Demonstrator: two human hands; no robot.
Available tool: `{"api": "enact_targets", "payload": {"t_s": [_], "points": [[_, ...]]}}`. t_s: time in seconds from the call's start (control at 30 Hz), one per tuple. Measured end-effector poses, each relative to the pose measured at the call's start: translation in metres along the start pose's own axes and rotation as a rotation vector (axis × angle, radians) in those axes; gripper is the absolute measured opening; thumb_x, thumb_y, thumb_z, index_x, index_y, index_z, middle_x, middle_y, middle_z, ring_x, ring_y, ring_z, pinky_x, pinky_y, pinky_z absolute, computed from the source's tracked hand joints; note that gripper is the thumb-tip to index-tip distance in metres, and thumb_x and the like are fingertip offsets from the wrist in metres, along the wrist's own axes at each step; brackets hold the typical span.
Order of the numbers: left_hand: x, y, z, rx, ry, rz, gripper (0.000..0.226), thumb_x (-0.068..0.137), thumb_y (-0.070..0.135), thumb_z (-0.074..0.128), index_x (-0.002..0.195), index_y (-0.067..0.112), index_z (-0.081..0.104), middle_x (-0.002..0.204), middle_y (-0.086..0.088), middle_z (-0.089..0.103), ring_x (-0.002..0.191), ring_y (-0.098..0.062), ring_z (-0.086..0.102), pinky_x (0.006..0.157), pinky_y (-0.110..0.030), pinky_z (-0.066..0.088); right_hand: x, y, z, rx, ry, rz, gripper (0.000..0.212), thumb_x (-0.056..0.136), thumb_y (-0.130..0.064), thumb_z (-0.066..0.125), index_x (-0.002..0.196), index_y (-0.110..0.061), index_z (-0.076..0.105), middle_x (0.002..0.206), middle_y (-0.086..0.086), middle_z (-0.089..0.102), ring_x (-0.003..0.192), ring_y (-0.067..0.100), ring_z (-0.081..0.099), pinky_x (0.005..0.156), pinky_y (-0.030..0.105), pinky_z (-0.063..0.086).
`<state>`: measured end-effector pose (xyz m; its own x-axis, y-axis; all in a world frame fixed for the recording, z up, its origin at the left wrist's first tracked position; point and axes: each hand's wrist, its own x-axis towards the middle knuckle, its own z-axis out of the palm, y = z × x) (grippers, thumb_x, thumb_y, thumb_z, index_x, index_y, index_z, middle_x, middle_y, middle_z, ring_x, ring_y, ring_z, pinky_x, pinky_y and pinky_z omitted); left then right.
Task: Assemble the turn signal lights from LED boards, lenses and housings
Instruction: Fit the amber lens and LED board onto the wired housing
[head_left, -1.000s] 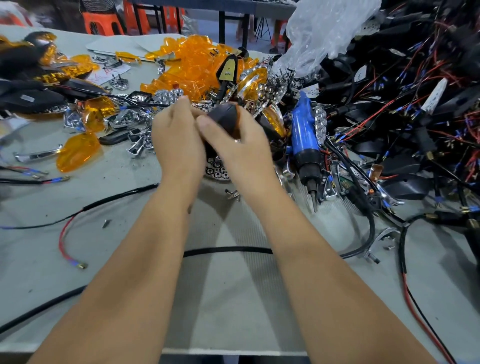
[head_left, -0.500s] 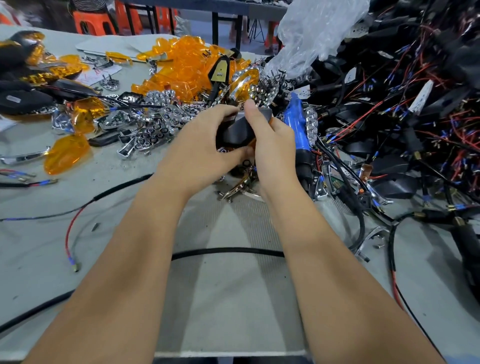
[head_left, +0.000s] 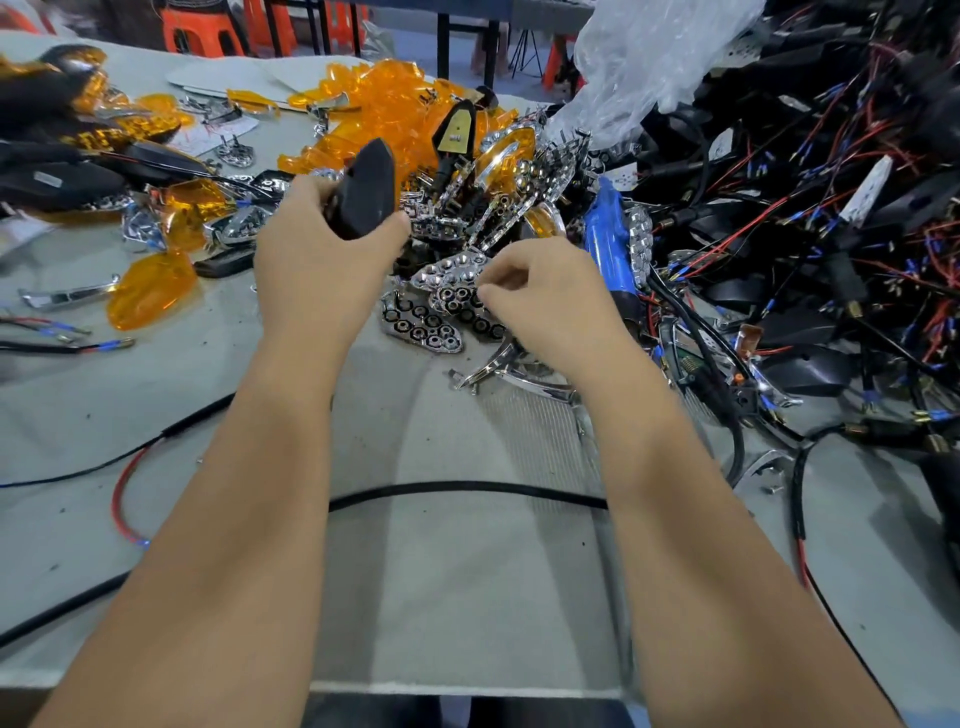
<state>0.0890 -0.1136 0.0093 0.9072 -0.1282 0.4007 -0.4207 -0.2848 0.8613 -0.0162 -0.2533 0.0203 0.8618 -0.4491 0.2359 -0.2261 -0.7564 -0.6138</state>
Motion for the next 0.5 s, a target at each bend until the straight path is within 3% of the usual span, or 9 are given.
{"api": "enact_targets", "payload": {"t_s": [0.07,0.17,0.27,0.33,0.4,0.5], "points": [[0.001,0.002,0.0,-0.068,0.038,-0.056,0.024,0.077,0.052,0.065,0.09,0.035,0.054,0.088,0.007,0.068,0.076,-0.018,0.071,0.072,-0.04,0.06,-0.001,-0.003,0.003,-0.097,-0.032,-0.02,0.014,0.089,-0.015,0.061,0.087,-0.023,0.072,0.086,-0.008,0.068,0.085,0.017,0.064,0.078,0.04,0.057],[0.004,0.003,0.0,-0.164,0.077,-0.124,0.02,0.082,0.048,0.064,0.086,0.035,0.049,0.086,0.006,0.065,0.064,-0.011,0.07,0.056,-0.027,0.056,-0.003,-0.007,0.001,-0.208,-0.053,-0.003,0.019,0.085,-0.013,0.058,0.089,-0.024,0.072,0.09,-0.004,0.069,0.086,0.021,0.063,0.077,0.041,0.057],[0.004,0.003,0.001,-0.274,0.017,-0.152,0.019,0.083,0.043,0.067,0.088,0.032,0.052,0.084,0.003,0.063,0.052,-0.006,0.062,0.048,-0.019,0.047,-0.001,-0.004,-0.009,-0.282,0.032,0.058,0.018,0.082,-0.01,0.052,0.089,-0.014,0.068,0.09,0.006,0.067,0.083,0.029,0.063,0.074,0.042,0.057],[0.003,0.007,0.002,-0.359,-0.117,-0.123,0.018,0.084,0.042,0.066,0.088,0.028,0.055,0.074,0.003,0.061,0.045,-0.007,0.054,0.042,-0.019,0.042,0.001,0.002,-0.017,-0.31,0.071,0.125,0.01,0.081,-0.01,0.049,0.077,-0.01,0.057,0.074,0.008,0.058,0.068,0.029,0.056,0.06,0.035,0.049],[-0.001,0.011,0.005,-0.432,-0.347,-0.093,0.022,0.082,0.043,0.063,0.091,0.025,0.058,0.071,-0.003,0.066,0.041,-0.009,0.05,0.04,-0.021,0.039,-0.002,0.004,-0.021,-0.378,0.039,0.169,0.015,0.08,-0.008,0.047,0.066,-0.011,0.043,0.063,0.006,0.043,0.057,0.027,0.042,0.052,0.029,0.032],[-0.01,0.017,0.012,-0.357,-0.676,-0.116,0.028,0.081,0.046,0.058,0.094,0.02,0.06,0.082,-0.008,0.073,0.041,-0.009,0.048,0.04,-0.021,0.037,-0.002,0.005,-0.02,-0.423,-0.054,0.124,0.02,0.083,-0.007,0.048,0.085,-0.011,0.067,0.075,0.009,0.059,0.072,0.033,0.054,0.061,0.03,0.038]]}}
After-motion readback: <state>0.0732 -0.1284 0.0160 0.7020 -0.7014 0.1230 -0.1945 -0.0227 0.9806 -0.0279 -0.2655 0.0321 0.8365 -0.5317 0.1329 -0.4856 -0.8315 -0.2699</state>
